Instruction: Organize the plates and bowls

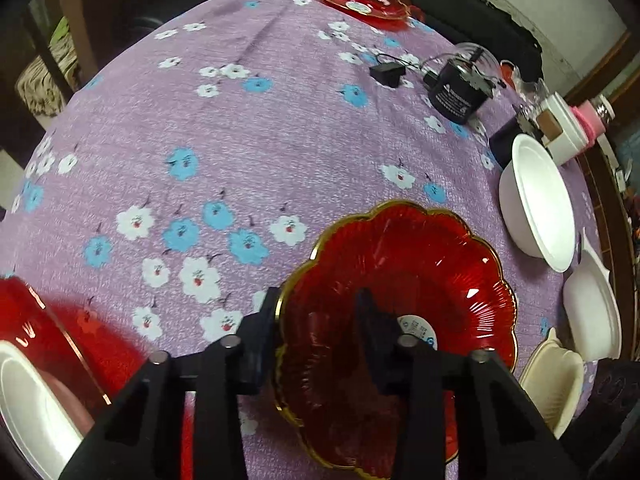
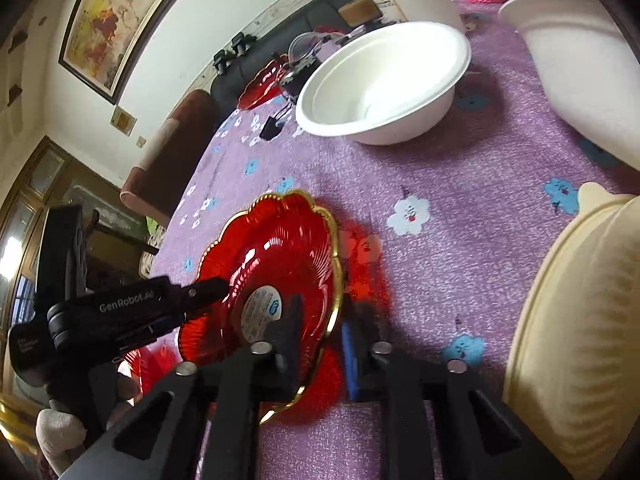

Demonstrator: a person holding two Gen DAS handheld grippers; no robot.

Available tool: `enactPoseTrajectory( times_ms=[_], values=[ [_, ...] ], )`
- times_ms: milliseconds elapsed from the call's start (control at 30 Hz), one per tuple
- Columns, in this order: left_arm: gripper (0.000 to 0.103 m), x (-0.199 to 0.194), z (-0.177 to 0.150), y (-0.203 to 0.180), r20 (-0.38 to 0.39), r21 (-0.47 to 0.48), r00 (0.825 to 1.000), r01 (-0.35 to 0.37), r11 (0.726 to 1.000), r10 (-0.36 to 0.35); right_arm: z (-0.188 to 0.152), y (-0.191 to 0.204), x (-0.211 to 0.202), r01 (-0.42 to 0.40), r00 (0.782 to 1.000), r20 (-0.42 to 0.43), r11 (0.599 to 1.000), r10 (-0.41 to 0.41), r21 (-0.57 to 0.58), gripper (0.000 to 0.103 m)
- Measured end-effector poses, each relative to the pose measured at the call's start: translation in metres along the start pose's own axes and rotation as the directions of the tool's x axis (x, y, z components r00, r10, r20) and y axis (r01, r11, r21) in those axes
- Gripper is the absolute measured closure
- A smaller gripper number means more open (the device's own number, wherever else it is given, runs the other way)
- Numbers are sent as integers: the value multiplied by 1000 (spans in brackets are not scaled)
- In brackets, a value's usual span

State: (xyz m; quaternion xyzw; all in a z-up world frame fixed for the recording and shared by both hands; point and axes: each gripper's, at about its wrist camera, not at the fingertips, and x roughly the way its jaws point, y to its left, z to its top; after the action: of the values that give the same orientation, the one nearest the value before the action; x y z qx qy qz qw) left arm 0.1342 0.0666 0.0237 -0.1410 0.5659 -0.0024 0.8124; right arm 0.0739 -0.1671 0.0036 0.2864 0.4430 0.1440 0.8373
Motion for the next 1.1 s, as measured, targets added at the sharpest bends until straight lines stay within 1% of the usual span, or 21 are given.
enactPoseTrajectory(
  times_ms=[100,200,367,567,700,833,1100],
  values=[
    [71,-12,-3,4,22,-9,1000,13,1000,-13,1,5,-8,-10,1000,24,1000,10,-15,88],
    [71,-29,-8,4,62,-10,998,17,1000,-17,-1,9,-15,-15,999,39,999,17,-30,88],
    [71,-52,-17,4,111,-13,993,38,999,-36,-6,12,-27,-36,997,61,999,38,-29,88],
    [71,-76,-31,11,161,-15,986,40,999,-37,-15,23,-51,-84,992,93,995,88,-48,88],
    [71,-95,-40,28,177,-41,982,68,997,-60,-24,46,-68,-121,984,121,989,130,-83,88],
    [71,-119,-51,52,212,-70,975,90,993,-73,-38,80,-73,-134,980,127,980,153,-146,88],
    [71,-162,-73,122,275,-157,958,127,979,-80,-66,143,-55,-155,984,51,962,171,-224,88]
  ],
)
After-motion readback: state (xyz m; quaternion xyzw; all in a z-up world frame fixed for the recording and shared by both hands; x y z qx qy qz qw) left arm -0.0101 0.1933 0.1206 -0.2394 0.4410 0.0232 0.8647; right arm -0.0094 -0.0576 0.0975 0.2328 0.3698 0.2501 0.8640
